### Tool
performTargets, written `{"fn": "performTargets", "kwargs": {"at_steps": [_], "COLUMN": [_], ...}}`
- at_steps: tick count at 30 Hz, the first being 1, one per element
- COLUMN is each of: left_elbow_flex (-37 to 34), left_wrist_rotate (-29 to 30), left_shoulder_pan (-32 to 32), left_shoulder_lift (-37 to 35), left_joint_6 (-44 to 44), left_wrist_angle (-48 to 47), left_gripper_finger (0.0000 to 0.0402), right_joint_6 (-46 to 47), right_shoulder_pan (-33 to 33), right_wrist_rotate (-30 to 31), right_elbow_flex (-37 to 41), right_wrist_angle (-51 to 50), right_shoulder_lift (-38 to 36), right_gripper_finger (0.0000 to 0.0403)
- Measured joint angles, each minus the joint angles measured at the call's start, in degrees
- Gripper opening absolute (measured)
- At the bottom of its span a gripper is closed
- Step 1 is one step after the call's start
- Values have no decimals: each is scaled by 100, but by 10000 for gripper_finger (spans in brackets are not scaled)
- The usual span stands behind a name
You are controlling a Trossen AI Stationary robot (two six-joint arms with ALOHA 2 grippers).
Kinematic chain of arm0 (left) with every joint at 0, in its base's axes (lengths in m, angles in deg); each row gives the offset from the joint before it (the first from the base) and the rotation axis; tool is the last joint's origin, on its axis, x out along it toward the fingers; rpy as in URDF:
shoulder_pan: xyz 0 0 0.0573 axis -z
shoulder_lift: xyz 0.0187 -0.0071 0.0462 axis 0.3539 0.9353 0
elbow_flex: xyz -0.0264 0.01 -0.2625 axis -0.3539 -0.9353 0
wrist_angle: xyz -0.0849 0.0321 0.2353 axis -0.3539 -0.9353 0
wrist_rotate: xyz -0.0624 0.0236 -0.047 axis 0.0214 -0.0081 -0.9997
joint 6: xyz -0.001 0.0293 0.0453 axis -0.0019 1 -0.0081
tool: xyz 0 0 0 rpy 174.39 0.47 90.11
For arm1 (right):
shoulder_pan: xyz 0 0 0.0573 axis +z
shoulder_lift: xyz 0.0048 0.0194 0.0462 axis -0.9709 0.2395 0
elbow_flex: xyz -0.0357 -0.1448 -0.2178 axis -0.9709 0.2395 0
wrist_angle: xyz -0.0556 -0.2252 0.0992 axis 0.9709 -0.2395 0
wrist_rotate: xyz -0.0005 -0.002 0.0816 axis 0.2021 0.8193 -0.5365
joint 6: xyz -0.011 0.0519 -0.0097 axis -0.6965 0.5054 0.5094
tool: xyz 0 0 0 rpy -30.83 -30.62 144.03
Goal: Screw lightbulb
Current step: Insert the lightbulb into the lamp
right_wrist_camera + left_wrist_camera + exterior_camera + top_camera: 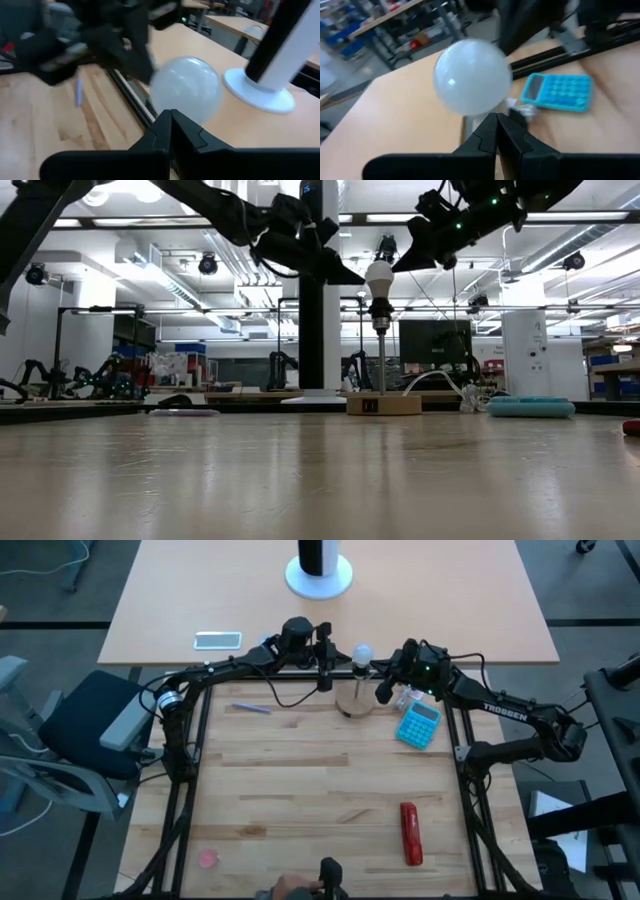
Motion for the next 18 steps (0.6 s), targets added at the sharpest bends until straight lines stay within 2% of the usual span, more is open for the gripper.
{"fn": "performTargets", "kwargs": {"at_steps": [4, 6, 13, 18], "left_elbow_flex": [0, 0, 0, 0], "left_wrist_rotate": [-753, -960, -79, 59], "left_shoulder_pan": [-11, -11, 50, 28], "left_shoulder_lift": [-84, -77, 1, 5], "left_joint_6": [5, 91, 282, 265], "left_wrist_angle": [-48, 17, 500, 540], "left_gripper_finger": [0, 0, 0, 0], "right_joint_6": [-61, -101, -419, -870], "right_shoulder_pan": [-36, -123, -267, -263], "right_wrist_rotate": [413, 425, 439, 437], "right_elbow_flex": [2, 2, 7, 7], "right_wrist_angle": [-113, -107, 68, 297], "right_shoulder_lift": [-41, -41, -32, -32], "right_gripper_finger": [0, 0, 0, 0]}}
